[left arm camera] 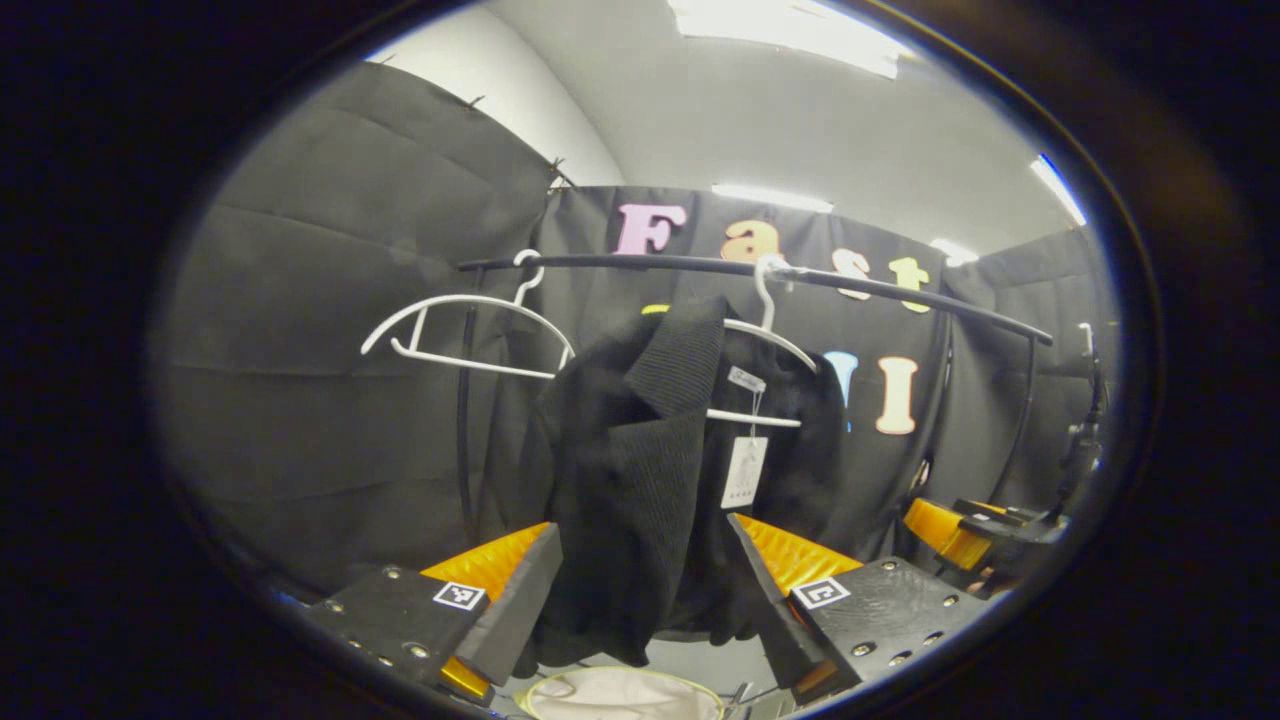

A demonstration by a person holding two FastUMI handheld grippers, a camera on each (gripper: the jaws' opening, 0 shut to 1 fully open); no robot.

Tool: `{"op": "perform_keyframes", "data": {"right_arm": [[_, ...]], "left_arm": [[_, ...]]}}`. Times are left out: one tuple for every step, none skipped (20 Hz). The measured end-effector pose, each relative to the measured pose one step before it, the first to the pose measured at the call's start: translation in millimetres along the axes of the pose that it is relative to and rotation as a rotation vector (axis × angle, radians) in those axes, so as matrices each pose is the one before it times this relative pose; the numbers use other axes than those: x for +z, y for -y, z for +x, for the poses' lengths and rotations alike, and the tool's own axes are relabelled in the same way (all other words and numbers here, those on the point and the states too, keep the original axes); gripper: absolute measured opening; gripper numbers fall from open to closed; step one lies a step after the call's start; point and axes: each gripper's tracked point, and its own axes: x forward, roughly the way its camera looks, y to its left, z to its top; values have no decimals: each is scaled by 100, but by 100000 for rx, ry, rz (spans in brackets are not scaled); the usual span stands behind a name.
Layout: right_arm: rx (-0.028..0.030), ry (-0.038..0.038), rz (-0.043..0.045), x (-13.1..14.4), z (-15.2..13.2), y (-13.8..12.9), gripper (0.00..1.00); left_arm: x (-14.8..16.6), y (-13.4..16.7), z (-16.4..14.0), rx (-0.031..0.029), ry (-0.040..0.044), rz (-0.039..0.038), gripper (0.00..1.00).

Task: Grasp the clothes on the hanger with both hands and then place them into the laundry hamper below.

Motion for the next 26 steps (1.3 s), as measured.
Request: {"op": "perform_keyframes", "data": {"right_arm": [[2835, -632, 370, 102, 1314, -490, 98], [2945, -130, 420, 252, 1380, -389, 93], [2534, -188, 481, 325, 1243, -284, 98], [2685, -496, 419, 145, 1068, -289, 93], [3150, -464, 286, 227, 1026, -410, 93], [3112, -140, -78, 235, 949, -337, 98], [2531, 153, -511, 232, 978, -232, 98], [1593, -449, -729, -47, 886, -72, 98], [1616, -710, -200, -32, 910, -118, 98], [2124, -794, 978, 9, 748, -246, 98], [2580, -355, 1977, 21, 631, -294, 98], [3105, -35, 1721, 113, 750, -394, 98], [1904, -670, 417, 28, 792, -254, 98], [1233, -735, -449, -181, 625, 79, 98], [816, -683, -566, -109, 626, 137, 98], [692, -461, -169, -96, 556, 15, 98], [454, -239, 378, -48, 480, 71, 98], [506, -606, 745, -156, 439, -32, 98], [530, -363, 855, -136, 328, 51, 98], [205, -173, 353, 41, 311, 33, 98], [317, 266, 55, -77, 162, 93, 98], [523, 511, -246, 93, 375, 90, 98], [260, 247, -198, 3, 355, 33, 98], [430, 92, 209, 88, 297, -17, 98], [401, 465, 682, 116, 130, -32, 92], [62, 750, 974, 230, 126, 52, 97]], "left_arm": [[454, 113, 594, 1976, 686, -590, 94], [469, 105, 547, 1751, 629, -553, 94], [224, 202, 694, 1656, 309, -116, 94], [202, 90, 616, 2081, 94, 255, 94], [176, 115, 631, 1958, 125, 339, 95], [328, 202, 579, 1803, 455, 248, 94], [188, 251, 438, 1734, 554, 277, 94], [251, 258, 478, 1701, 341, 425, 94], [-41, 194, 490, 1925, 7, 701, 94], [50, 130, 391, 1676, 138, 744, 94], [49, 220, 294, 1535, 367, 627, 94], [47, 80, 403, 1915, 874, 413, 94], [-58, 59, 310, 1801, 434, 193, 94], [-139, 43, 202, 1722, -11, -188, 94], [-214, 116, 308, 1566, -107, -604, 94], [-77, 5, 211, 1416, -41, -585, 94], [-124, -97, 203, 2037, -38, -457, 94], [-24, -165, 267, 2082, -131, -361, 94], [-16, -11, 251, 1511, 203, -473, 94], [122, 97, 164, 1129, 511, -58, 94], [-4, 39, 153, 776, 559, 506, 94], [12, 141, 233, 395, 286, 1005, 94], [-155, 186, 202, 206, -233, 914, 94], [-60, 229, 202, -271, -332, 568, 94], [119, 104, 162, 388, 565, 340, 94], [394, -138, 138, 637, 1262, 143, 94]]}}
